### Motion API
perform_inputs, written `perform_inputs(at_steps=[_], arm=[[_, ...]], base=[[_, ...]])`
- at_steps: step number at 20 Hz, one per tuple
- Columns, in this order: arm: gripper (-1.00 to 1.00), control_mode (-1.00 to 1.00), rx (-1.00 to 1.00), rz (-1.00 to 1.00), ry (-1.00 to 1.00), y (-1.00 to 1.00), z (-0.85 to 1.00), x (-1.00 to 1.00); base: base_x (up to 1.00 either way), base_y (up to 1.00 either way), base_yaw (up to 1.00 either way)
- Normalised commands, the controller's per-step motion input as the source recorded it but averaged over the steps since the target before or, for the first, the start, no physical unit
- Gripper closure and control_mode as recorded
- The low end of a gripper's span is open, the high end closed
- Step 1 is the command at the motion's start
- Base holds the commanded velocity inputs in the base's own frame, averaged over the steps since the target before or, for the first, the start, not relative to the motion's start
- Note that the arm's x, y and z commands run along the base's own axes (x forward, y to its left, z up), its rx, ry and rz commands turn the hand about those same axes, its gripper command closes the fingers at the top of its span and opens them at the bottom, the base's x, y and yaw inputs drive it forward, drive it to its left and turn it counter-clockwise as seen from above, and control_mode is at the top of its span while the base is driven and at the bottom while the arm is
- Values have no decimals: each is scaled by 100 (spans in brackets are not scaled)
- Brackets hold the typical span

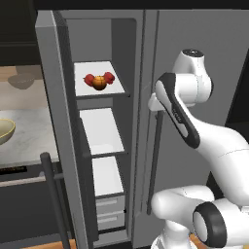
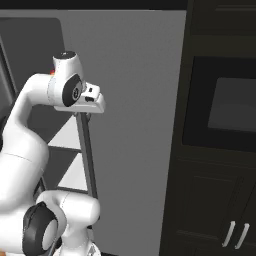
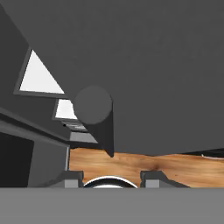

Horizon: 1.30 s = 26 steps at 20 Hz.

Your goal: Take the bell pepper, bell pepper, and orange from the freezer and place them in the bowl on the counter.

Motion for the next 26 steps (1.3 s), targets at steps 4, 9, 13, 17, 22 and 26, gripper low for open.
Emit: perform_inputs(at_steps=[4,9,13,17,22,26], arm=[[-100,-100,0,-1,0,-1,0,-43],[-100,-100,0,-11,0,-27,0,-100],[-100,-100,0,-7,0,-20,0,-100],[-100,-100,0,-3,0,-8,0,-100],[-100,-100,0,0,0,21,-2,-68],[-100,-100,0,0,0,17,0,-50]], base=[[0,0,0],[0,0,0],[0,0,0],[0,0,0],[0,0,0],[0,0,0]])
